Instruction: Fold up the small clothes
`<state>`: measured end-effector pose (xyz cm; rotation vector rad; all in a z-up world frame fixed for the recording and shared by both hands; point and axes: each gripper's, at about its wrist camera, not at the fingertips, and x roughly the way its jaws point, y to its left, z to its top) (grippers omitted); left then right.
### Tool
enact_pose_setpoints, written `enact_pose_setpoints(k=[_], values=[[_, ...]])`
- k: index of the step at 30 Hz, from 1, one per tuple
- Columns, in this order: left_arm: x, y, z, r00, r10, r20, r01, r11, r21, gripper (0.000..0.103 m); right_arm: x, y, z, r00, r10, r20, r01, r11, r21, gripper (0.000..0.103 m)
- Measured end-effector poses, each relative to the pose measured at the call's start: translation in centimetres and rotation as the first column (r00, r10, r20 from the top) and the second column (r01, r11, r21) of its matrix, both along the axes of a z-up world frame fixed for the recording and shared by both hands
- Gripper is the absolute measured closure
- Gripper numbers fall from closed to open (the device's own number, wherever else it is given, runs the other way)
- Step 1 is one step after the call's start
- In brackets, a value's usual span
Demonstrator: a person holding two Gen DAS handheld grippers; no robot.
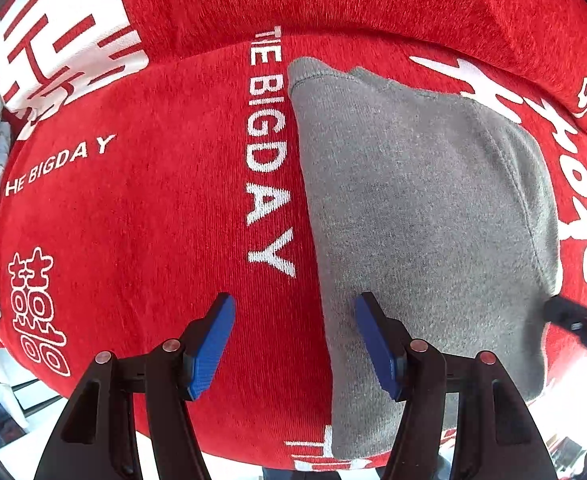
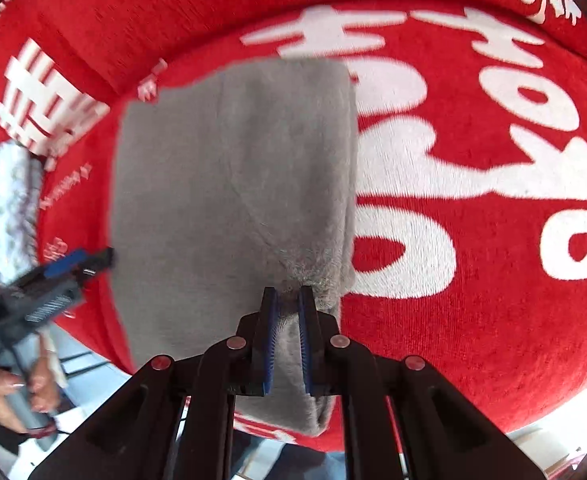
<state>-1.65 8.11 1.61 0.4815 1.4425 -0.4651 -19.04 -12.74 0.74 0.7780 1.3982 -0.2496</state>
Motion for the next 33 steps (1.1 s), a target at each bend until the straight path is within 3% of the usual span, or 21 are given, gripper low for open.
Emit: enact_pose_setpoints(k=[18, 25, 29, 33], values=[[0.2, 0.1, 0.0, 1.0, 0.009, -0.03, -0.008, 1.0, 0.009, 0.038, -0.2, 0.1, -0.6, 0.995, -0.055, -0.084, 0.059, 0.998, 0.039, 0.088], [-0.6, 0.8, 0.7, 0.998, -0.002, -0.057, 0.003, 1.0, 0.028, 0.038, -0.2, 0.6, 0.9, 0.996, -0.056, -0.076, 0.06, 0.997, 0.047, 0.088], [-2.3, 1.6, 0.0, 0.995, -0.024, -0.098, 0.03, 0.998, 0.059, 0.038, -1.6, 1.7, 1.1, 0.997, -0.037, -0.072, 0.043, 0.996, 0.083, 0.085], [-4.2, 2.3, -1.9, 0.989, -0.052, -0.142, 0.068, 0.991, 0.111, 0.038, -2.5, 3.3, -0.3, 0.991, 0.012, -0.132, -0.003, 0.997, 0.071, 0.084]])
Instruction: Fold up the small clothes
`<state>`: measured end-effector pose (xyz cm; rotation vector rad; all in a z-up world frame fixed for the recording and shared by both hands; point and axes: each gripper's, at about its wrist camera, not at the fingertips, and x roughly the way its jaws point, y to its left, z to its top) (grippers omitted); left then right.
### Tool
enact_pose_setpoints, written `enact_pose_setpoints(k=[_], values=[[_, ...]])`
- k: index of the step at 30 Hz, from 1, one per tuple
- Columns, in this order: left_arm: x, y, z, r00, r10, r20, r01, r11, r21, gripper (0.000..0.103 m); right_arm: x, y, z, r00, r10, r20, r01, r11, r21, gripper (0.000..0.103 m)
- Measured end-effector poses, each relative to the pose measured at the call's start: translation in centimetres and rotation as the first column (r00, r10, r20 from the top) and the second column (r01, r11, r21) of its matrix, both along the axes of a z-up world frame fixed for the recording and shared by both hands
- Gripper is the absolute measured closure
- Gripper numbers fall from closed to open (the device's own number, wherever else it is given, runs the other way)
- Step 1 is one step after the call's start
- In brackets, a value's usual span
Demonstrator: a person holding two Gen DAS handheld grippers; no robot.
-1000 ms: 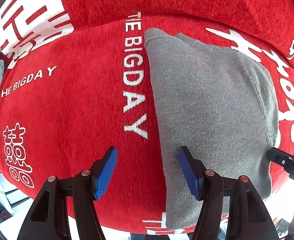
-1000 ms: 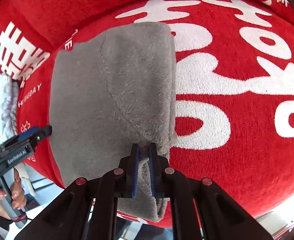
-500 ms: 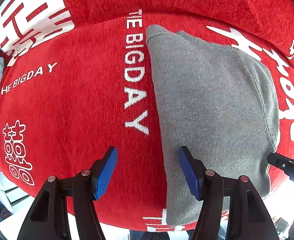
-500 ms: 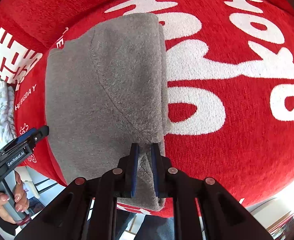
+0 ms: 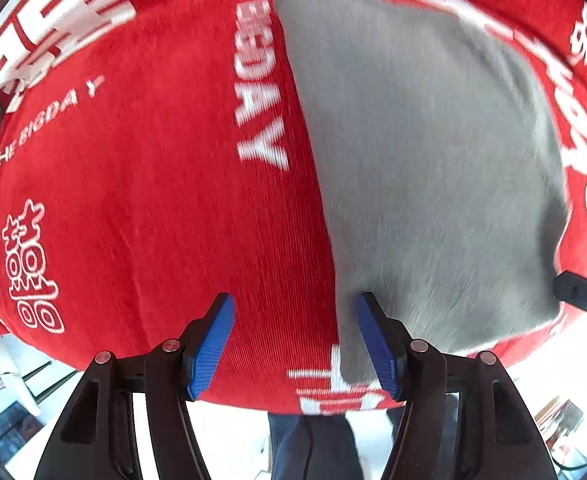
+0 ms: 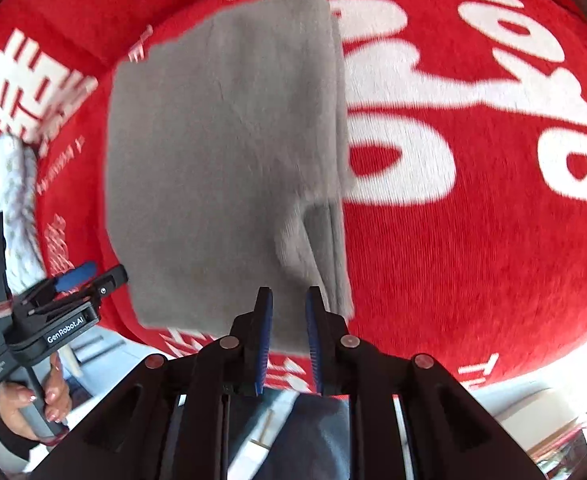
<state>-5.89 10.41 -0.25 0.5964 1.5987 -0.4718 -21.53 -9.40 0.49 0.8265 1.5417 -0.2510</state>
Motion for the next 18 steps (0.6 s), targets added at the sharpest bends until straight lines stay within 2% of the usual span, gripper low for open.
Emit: enact_pose_setpoints(k=[4, 6, 8, 9, 11, 18], values=[[-0.7, -0.1, -1.1, 1.0, -0.017, -0.008, 0.018, 0.999, 0.034, 0.038, -0.6, -0.2, -2.1, 0.996, 0.004, -0.084, -0.007, 0.999, -0.036, 0.084], [-0.4, -0.4, -1.1, 1.0, -0.009, -0.021, 0.009, 0.999, 0.043, 0.038, -0.9, -0.8, -2.3, 0.996, -0.027, -0.086, 0.027, 1.0, -0.004, 0.083], [0.1, -0.5, -0.8, 1.0, 0.002, -0.023, -0.001, 0.999, 0.039, 0.038, -1.3, -1.2, -1.7, 0.996, -0.032, -0.082, 0.033, 0.999, 0.005, 0.083], [0.2, -0.5, -0.7, 1.0, 0.007, -0.022, -0.006, 0.999, 0.037, 0.038, -1.2, -1.3, -1.3, 0.996, -0.021, -0.085, 0.02, 1.0, -0.004, 0.079], [0.7, -0.3, -0.5, 0.999, 0.02, -0.03, -0.019, 0.999, 0.037, 0.038, -0.9, -1.4, -0.4, 0.996, -0.002, -0.094, -0.001, 1.0, -0.028, 0.079], [0.8, 0.0, 1.8, 0.999, 0.023, -0.026, -0.023, 1.0, 0.015, 0.038, 0.1, -1.9, 2.4, 0.998, -0.021, -0.061, 0.019, 0.999, -0.034, 0.079]])
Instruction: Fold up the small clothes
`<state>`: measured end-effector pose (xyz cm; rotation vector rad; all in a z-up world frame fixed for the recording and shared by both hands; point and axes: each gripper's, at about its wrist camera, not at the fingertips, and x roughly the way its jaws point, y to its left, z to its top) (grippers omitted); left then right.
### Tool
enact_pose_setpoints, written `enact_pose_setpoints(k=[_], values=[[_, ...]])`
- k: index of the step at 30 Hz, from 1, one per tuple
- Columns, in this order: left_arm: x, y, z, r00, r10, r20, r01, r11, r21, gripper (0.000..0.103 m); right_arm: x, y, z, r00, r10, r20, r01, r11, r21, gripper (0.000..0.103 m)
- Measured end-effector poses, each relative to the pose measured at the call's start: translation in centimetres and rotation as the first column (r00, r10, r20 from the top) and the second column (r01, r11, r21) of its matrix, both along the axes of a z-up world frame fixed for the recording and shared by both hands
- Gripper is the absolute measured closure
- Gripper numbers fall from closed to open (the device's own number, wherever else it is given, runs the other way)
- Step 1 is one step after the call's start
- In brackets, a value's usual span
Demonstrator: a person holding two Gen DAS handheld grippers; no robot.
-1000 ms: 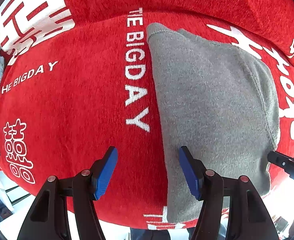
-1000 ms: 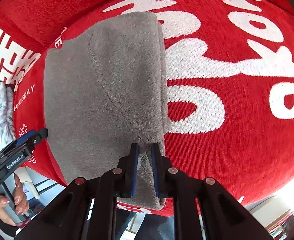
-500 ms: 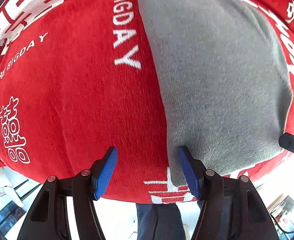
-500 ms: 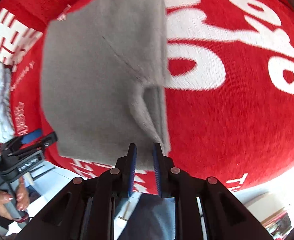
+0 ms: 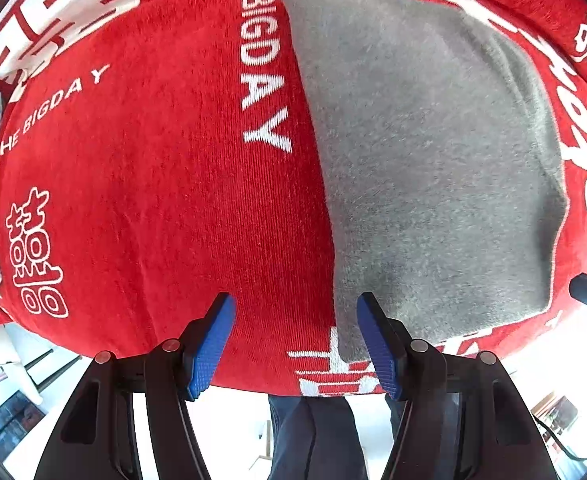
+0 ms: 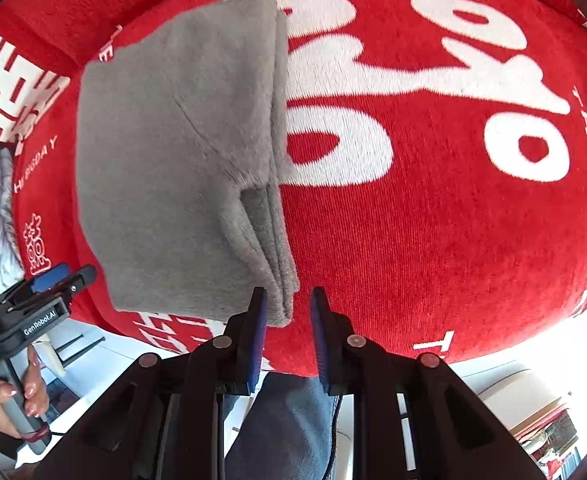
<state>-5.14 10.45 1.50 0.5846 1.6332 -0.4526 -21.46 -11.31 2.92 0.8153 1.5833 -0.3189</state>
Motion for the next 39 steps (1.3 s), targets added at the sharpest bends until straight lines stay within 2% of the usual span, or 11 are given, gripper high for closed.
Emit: enact_pose_setpoints(k=[12, 14, 16, 18, 19, 20, 21, 26, 28, 33, 39], values=[[-0.3, -0.6, 4.9, 1.0, -0.016, 0.024, 0.017, 0.999, -0.046, 0.038, 1.2, 0.6, 2.9, 1.0, -0.012, 0.025, 0.012, 1.0, -0.009, 0.079], [-0.3, -0.6, 6.2, 0.999, -0.019, 0.034, 0.021, 0.998, -0.063, 0.038, 1.5, 0.7, 3.9, 0.999, -0.008, 0.031, 0.008, 1.0, -0.027, 0.071], [-0.3, -0.6, 7.5, 0.998, -0.027, 0.049, 0.03, 0.997, -0.071, 0.038, 1.8, 0.8, 5.0, 0.999, 0.003, 0.039, -0.001, 0.998, -0.063, 0.043], [-0.3, -0.6, 8.6, 0.997, -0.036, 0.064, 0.041, 0.996, -0.082, 0.038, 2.2, 0.8, 6.5, 0.998, 0.026, 0.056, -0.02, 0.994, -0.109, 0.039], [-0.3, -0.6, 9.0, 0.997, -0.037, 0.07, 0.043, 0.995, -0.087, 0.033, 2.5, 0.9, 7.3, 0.997, 0.039, 0.059, -0.031, 0.991, -0.131, 0.037], [-0.2, -0.6, 9.7, 0.996, -0.032, 0.082, 0.04, 0.994, -0.098, 0.022, 2.7, 0.9, 7.8, 0.997, 0.05, 0.061, -0.041, 0.988, -0.15, 0.035], [-0.2, -0.5, 10.3, 0.995, -0.024, 0.1, 0.035, 0.994, -0.108, 0.0, 2.9, 0.9, 8.4, 0.996, 0.06, 0.064, -0.049, 0.985, -0.166, 0.029], [0.2, -0.6, 13.2, 0.984, -0.012, 0.177, 0.043, 0.985, -0.168, 0.0, 3.9, 1.2, 11.0, 0.993, 0.073, 0.091, -0.05, 0.971, -0.235, 0.014], [0.4, -0.8, 13.9, 0.982, -0.001, 0.187, 0.034, 0.984, -0.176, 0.0, 4.1, 1.2, 11.7, 0.993, 0.069, 0.095, -0.043, 0.965, -0.258, 0.001], [0.6, -1.3, 15.1, 0.979, 0.024, 0.201, 0.016, 0.981, -0.192, 0.0, 4.6, 1.5, 13.1, 0.991, 0.075, 0.108, -0.038, 0.95, -0.31, 0.0], [0.8, -1.7, 15.3, 0.978, 0.025, 0.206, 0.005, 0.99, -0.142, 0.0, 5.0, 1.5, 13.8, 0.991, 0.072, 0.114, -0.033, 0.95, -0.309, 0.0]])
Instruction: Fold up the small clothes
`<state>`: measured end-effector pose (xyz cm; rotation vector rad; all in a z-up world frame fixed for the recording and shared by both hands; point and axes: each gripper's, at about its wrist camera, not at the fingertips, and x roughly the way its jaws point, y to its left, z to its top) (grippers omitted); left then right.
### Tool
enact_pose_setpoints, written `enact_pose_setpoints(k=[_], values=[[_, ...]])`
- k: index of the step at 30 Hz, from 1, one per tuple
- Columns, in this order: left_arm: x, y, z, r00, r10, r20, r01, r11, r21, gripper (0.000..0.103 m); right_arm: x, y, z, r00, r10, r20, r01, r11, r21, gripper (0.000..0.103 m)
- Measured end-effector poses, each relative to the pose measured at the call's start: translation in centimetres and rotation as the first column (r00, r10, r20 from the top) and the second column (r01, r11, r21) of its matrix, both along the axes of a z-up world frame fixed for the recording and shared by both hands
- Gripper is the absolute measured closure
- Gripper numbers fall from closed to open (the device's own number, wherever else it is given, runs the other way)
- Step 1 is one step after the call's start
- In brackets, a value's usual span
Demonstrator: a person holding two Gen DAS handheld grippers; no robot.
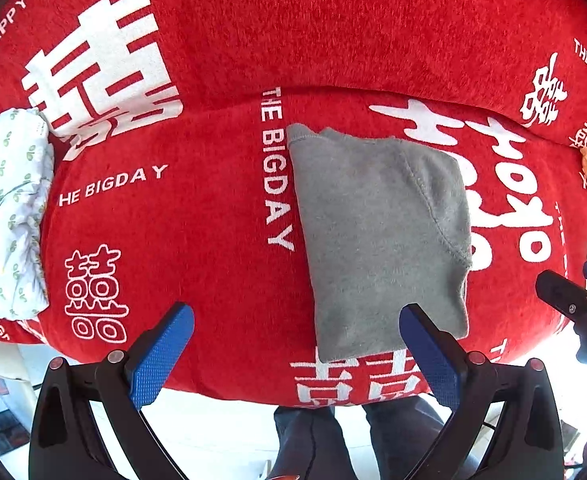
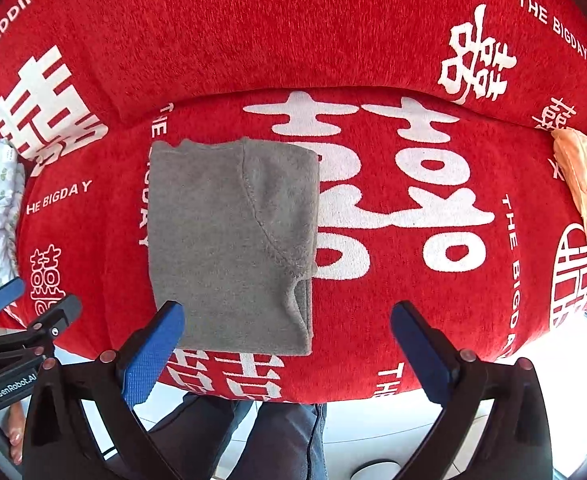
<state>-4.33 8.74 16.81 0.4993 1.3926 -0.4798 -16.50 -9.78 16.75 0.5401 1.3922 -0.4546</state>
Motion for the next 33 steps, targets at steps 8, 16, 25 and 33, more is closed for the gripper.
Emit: enact_pose_setpoints(k=[8, 16, 25, 33], values=[[0.05, -0.08, 0.79, 1.0, 0.01, 0.016, -0.01, 1.0, 0.001, 0.0, 0.03, 0.19, 0.48, 1.0, -0.007, 0.009, 0.007, 1.0, -0.009, 0.0], [0.17, -0.12, 0.85, 1.0, 0.02, 0.014, -0.02, 1.0, 0.004, 0.0, -0.03, -0.17, 0.52, 1.0, -0.014, 0.006, 0.014, 1.0, -0.008, 0.0], [0.33, -0.08, 0.91, 1.0, 0.022, 0.014, -0.022, 1.0, 0.006, 0.0, 0.08, -0.24, 0.55, 1.0, -0.012, 0.006, 0.012, 1.0, -0.008, 0.0], [0.23, -0.15, 0.9, 1.0, 0.025, 0.017, -0.026, 1.0, 0.007, 0.0, 0.18, -0.28, 0.58, 1.0, -0.012, 0.004, 0.012, 1.0, -0.007, 0.0]])
